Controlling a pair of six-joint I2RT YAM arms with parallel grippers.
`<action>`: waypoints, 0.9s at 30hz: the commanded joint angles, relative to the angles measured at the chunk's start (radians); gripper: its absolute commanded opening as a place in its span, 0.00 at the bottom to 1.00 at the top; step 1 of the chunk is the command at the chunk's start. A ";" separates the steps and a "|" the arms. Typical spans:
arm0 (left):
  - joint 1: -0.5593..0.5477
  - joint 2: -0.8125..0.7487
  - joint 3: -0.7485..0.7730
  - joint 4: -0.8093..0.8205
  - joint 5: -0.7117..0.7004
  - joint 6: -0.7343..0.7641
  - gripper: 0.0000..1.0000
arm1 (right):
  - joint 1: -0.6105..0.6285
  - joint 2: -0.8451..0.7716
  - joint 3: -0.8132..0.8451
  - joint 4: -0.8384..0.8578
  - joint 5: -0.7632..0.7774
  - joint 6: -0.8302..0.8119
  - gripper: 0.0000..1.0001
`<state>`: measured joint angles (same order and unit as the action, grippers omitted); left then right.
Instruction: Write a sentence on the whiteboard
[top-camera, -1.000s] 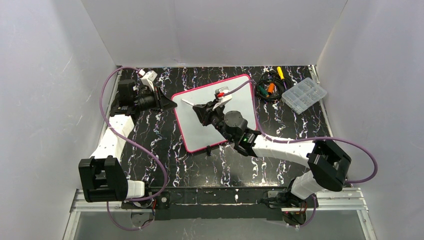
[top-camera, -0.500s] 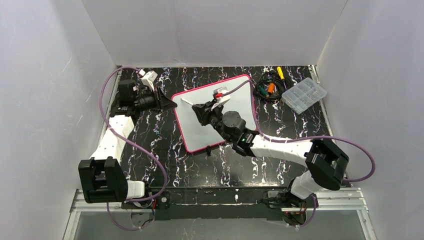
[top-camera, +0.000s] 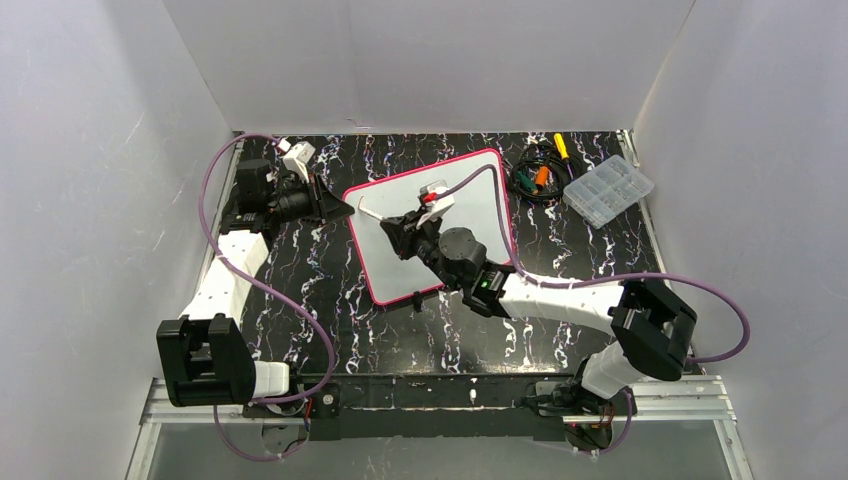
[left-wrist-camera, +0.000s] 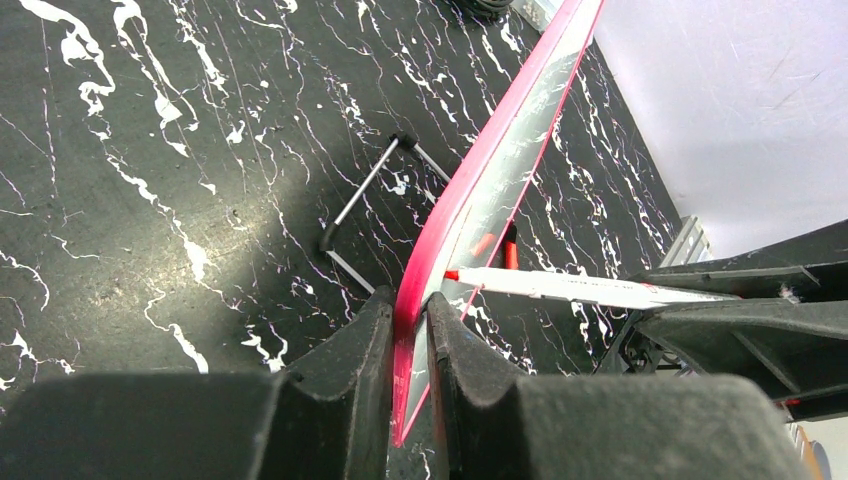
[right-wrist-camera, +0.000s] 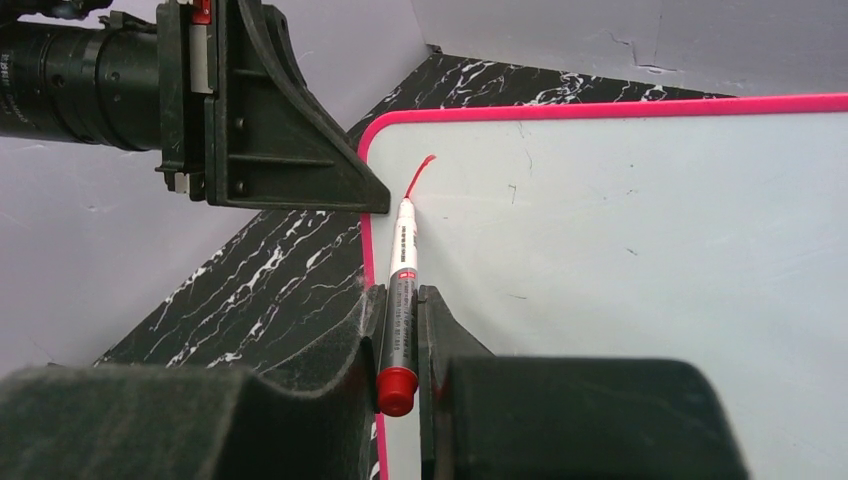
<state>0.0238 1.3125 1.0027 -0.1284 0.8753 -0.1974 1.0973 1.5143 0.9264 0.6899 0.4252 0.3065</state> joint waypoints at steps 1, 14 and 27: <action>-0.010 -0.043 -0.019 -0.033 0.003 0.014 0.00 | 0.010 -0.021 -0.007 0.006 0.053 -0.018 0.01; -0.009 -0.050 -0.022 -0.030 -0.002 0.014 0.00 | 0.027 -0.080 -0.050 -0.041 0.145 -0.026 0.01; -0.009 -0.052 -0.024 -0.030 -0.002 0.013 0.00 | 0.057 -0.064 -0.058 -0.060 0.082 -0.033 0.01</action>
<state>0.0223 1.3010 0.9955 -0.1272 0.8669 -0.1940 1.1419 1.4601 0.8719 0.6216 0.5095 0.2882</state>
